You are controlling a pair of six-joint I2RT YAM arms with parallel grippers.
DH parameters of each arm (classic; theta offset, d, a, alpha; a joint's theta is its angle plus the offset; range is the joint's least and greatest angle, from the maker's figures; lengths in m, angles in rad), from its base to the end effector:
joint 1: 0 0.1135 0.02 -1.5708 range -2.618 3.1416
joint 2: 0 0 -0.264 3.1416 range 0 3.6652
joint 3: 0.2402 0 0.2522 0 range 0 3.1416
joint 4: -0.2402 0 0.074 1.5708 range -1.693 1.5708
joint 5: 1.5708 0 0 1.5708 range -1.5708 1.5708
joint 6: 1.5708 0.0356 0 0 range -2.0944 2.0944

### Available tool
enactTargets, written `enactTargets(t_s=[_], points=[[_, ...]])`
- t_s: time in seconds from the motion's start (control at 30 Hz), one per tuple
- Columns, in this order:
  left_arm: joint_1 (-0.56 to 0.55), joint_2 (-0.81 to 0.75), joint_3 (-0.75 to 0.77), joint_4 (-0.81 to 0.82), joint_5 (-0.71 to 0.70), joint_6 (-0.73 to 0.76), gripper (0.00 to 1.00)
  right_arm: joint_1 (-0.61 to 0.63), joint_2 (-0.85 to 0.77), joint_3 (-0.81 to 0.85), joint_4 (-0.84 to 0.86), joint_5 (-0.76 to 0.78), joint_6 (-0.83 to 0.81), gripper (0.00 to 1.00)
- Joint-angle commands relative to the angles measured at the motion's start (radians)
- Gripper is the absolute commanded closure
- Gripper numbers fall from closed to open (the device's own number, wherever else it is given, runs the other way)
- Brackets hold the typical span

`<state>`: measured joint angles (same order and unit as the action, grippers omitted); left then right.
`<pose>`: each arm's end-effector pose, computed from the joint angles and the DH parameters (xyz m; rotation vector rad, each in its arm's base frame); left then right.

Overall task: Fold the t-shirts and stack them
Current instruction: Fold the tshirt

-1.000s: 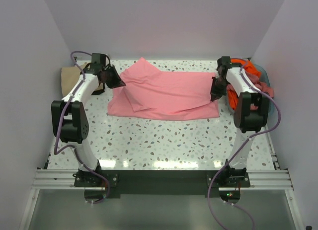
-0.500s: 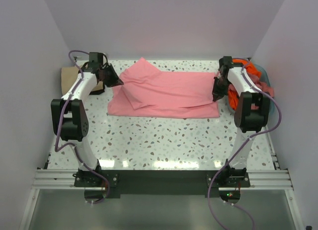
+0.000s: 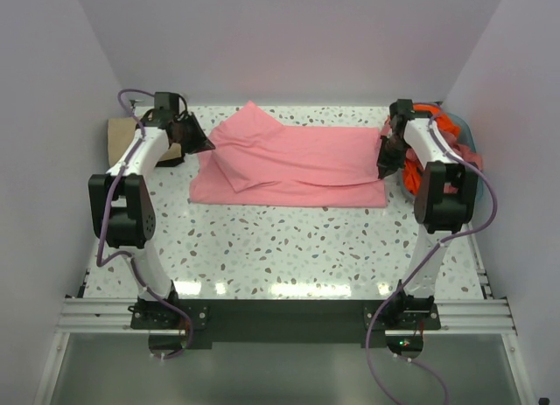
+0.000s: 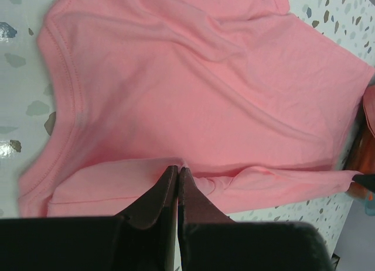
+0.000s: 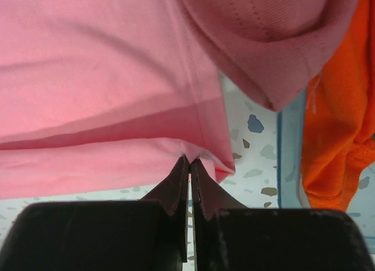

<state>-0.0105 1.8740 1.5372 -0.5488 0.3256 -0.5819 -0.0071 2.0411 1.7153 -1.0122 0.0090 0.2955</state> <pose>0.4179 -0.0158 0.2577 -0.5644 2.4414 -0.6534 0.4162 -0.0033 0.2206 0.4401 2.8762 0.0359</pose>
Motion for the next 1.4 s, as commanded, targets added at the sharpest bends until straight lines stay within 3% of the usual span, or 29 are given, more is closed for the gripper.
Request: enactTargets(t_s=[0.0,0.8,1.07,1.1,1.13,1.17,1.2,1.23,1.3,1.37], points=[[0.010,-0.021,0.029,-0.011,-0.010,0.022,1.00,-0.025,-0.045,-0.002,-0.005,0.012,-0.004,1.00],[0.033,0.070,0.100,0.001,0.013,0.013,1.00,-0.033,0.088,0.162,-0.025,-0.006,-0.010,1.00],[0.032,0.168,0.218,0.000,0.026,0.005,1.00,-0.033,0.145,0.240,-0.032,-0.034,-0.018,1.00],[0.033,0.175,0.231,0.000,0.024,0.001,0.98,-0.033,0.152,0.272,-0.046,-0.037,-0.019,0.92],[0.034,0.181,0.257,0.003,0.023,0.001,0.75,-0.033,0.157,0.288,-0.051,-0.044,-0.022,0.86],[0.034,0.189,0.268,0.010,0.024,-0.004,0.60,-0.033,0.156,0.300,-0.057,-0.046,-0.024,0.79],[0.032,0.189,0.280,0.016,0.026,-0.010,0.48,-0.033,0.148,0.308,-0.052,-0.046,-0.024,0.62],[0.033,0.188,0.285,0.033,0.026,-0.012,0.31,-0.033,0.124,0.305,-0.045,-0.049,-0.025,0.56],[0.032,0.175,0.285,0.039,0.023,-0.018,0.23,-0.033,0.091,0.267,-0.032,-0.061,-0.029,0.47],[0.026,0.143,0.252,0.049,0.015,-0.010,0.17,-0.031,0.026,0.212,-0.017,-0.082,-0.029,0.44]])
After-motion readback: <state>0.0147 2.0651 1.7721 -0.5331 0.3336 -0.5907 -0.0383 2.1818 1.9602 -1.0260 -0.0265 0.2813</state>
